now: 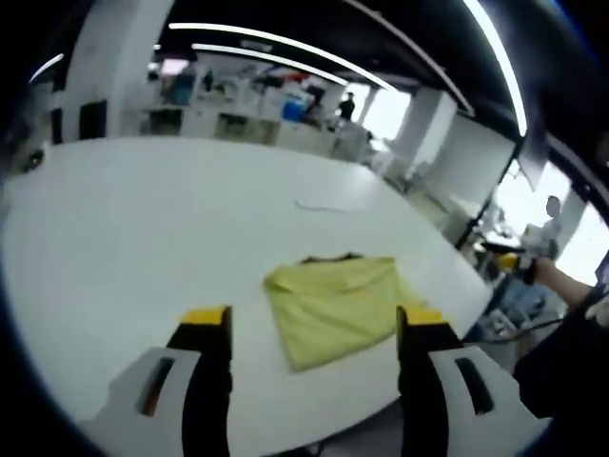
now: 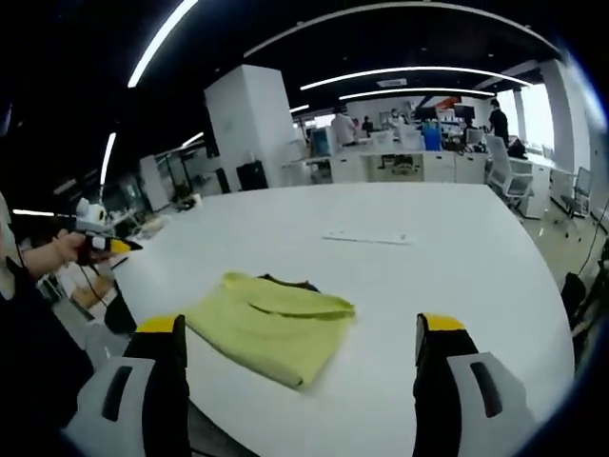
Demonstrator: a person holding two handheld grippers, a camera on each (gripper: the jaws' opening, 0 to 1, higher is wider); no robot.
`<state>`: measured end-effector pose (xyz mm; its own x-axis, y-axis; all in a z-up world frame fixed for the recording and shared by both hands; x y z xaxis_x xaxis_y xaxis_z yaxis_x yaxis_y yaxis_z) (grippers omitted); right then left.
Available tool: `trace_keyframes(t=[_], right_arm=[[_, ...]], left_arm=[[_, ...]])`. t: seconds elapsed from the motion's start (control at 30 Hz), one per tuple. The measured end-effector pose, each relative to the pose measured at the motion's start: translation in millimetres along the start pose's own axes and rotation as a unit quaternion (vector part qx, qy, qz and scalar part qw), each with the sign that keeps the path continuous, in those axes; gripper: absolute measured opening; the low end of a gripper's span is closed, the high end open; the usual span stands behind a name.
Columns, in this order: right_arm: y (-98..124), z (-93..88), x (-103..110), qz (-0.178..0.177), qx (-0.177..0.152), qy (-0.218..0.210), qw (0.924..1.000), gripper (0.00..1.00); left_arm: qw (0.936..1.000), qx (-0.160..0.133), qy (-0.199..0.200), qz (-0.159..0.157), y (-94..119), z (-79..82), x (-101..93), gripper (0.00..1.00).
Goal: Fold the garment on the visible template until the final outline fits inside the template.
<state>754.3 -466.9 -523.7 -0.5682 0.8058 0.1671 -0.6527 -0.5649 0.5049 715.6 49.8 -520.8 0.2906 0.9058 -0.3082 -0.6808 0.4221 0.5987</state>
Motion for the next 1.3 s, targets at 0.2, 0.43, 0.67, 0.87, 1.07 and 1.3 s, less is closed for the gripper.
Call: trace_keyframes(t=[0.2, 0.43, 0.67, 0.87, 1.07, 1.3], right_arm=[[19.8, -3.1, 18.0, 0.012, -0.023, 0.009, 0.9996, 1.0], [38.2, -2.4, 27.2, 0.017, -0.062, 0.009, 0.9979, 1.0], [43.1, -9.5, 26.9, 0.008, -0.064, 0.002, 0.9979, 1.0], [39.9, -13.4, 24.1, 0.004, -0.065, -0.013, 0.9978, 1.0], [35.6, -11.5, 22.7, 0.005, -0.061, -0.01, 0.9981, 1.0], [23.0, -8.1, 27.9, 0.023, -0.044, 0.029, 0.9984, 0.92]], left_arm=[[0.9998, -0.009, -0.008, 0.016, 18.5, -8.7, -10.6, 0.95], [0.9994, -0.02, 0.0, 0.029, 30.6, -13.1, -12.1, 0.99], [0.9994, -0.017, -0.005, 0.029, 35.5, -15.3, -14.7, 0.99], [0.9994, -0.009, -0.001, 0.034, 38.3, -17.9, -9.3, 0.99], [0.9995, -0.009, -0.006, 0.029, 35.2, -12.8, -9.5, 0.99], [0.9998, -0.003, -0.01, 0.018, 21.3, -14.4, -10.9, 0.99]])
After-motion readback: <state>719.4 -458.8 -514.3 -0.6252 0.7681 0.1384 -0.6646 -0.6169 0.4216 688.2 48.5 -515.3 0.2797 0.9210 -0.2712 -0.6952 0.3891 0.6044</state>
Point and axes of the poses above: the point that each gripper's makers call its tool centre point, and the gripper's own axes: y roughly backward along the fingers, x roughly to its left, z roughly out of its top, the point moved 9 cm from there along y, roughly backward along the fingers, and after that the axes turned 8 degrees about x, right-handed, at the moved point
